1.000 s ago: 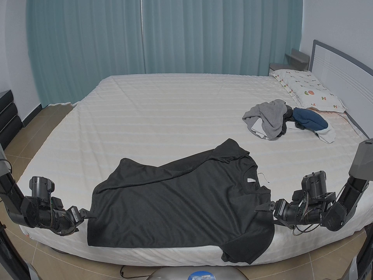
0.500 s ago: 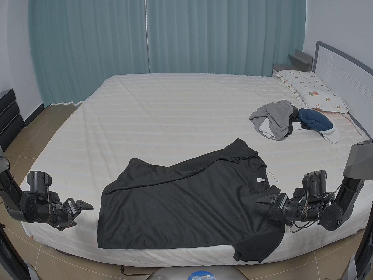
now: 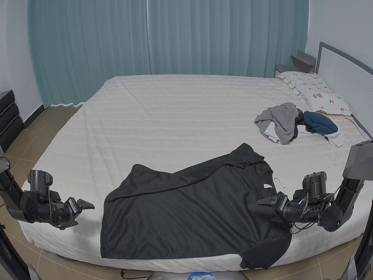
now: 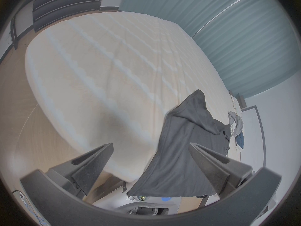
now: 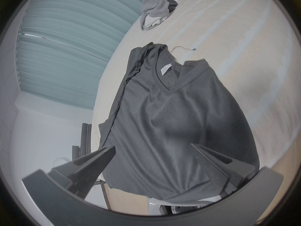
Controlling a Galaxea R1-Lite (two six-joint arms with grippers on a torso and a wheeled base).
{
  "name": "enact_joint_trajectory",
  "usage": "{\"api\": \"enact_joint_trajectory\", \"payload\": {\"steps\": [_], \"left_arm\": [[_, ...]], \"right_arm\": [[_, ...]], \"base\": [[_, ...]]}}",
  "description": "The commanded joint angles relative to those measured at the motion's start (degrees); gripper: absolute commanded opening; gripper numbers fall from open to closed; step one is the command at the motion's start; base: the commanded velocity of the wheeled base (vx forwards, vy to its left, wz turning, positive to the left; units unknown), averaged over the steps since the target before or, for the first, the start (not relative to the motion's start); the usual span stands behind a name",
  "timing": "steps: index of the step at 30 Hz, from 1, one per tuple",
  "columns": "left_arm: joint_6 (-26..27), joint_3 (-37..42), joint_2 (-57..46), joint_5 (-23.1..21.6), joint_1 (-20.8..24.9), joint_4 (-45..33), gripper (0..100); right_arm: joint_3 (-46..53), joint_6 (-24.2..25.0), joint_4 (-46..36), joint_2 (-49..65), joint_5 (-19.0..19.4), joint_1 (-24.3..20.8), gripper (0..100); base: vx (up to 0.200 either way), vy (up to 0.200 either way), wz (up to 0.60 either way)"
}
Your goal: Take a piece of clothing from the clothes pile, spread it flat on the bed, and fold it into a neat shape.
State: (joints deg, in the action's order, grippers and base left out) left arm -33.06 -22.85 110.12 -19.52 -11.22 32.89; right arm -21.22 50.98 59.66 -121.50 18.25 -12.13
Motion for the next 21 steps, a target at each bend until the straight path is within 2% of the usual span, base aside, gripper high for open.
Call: {"api": "enact_joint_trajectory", "payload": {"steps": [1,7,17,21], "left_arm": [[-3.2,-1.1,-0.1,0.1,1.0,0.1,100],[-4.1,-3.3,-0.2,0.6,2.3,0.0,100],[-4.3,-14.5,1.6,3.0,10.4,-0.4,100],[-6.9,-19.4,5.2,3.3,13.1,-0.1,100]], "right_arm": [[0.2,0.0,0.0,0.1,0.0,-0.4,100],[0.2,0.0,0.0,0.1,0.0,-0.3,100],[0.2,-0.1,0.0,-0.5,0.0,-0.4,100],[0.3,-0.1,0.0,-0.6,0.0,-0.2,100]], "base": [[0.0,0.0,0.0],[0.0,0.0,0.0],[0.0,0.0,0.0],[0.0,0.0,0.0]]}}
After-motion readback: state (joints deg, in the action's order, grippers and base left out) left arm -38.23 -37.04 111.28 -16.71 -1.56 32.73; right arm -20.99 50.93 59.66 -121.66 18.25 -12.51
